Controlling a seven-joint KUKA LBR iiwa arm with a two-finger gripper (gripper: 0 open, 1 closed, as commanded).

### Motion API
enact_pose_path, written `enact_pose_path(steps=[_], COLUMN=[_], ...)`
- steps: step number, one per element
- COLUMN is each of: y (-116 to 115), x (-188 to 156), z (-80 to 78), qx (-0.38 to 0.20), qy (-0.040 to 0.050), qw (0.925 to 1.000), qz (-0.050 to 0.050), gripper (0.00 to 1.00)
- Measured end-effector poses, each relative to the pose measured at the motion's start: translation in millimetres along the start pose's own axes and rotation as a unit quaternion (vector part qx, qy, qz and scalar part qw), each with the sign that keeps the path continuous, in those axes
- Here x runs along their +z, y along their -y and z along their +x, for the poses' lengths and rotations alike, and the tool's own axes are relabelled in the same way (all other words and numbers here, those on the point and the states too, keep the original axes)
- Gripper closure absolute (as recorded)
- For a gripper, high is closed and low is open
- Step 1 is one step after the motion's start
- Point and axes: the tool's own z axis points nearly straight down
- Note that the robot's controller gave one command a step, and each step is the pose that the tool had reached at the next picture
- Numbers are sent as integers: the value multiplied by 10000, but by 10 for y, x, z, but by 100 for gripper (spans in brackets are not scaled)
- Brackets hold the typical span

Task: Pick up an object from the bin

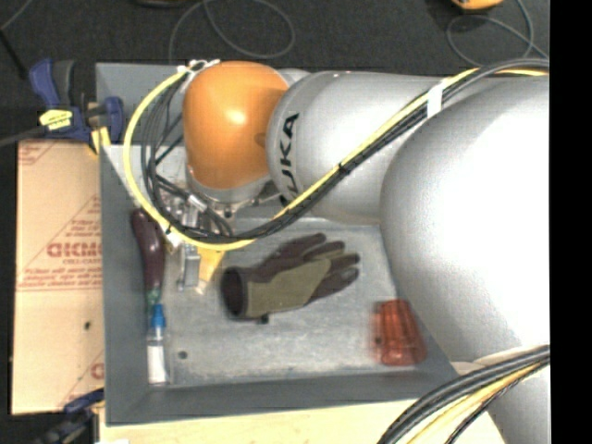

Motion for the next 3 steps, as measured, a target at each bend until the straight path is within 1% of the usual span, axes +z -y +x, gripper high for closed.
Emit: enact_pose_path(steps=[1,2,3], y=[9,11,123], x=[-50,-52,363], z=[-11,-13,23], qx=[16,15,-740], qy=[31,32,84], qw=[10000,10000,9972], qz=[-7,-7,-10], gripper=[0,0,0])
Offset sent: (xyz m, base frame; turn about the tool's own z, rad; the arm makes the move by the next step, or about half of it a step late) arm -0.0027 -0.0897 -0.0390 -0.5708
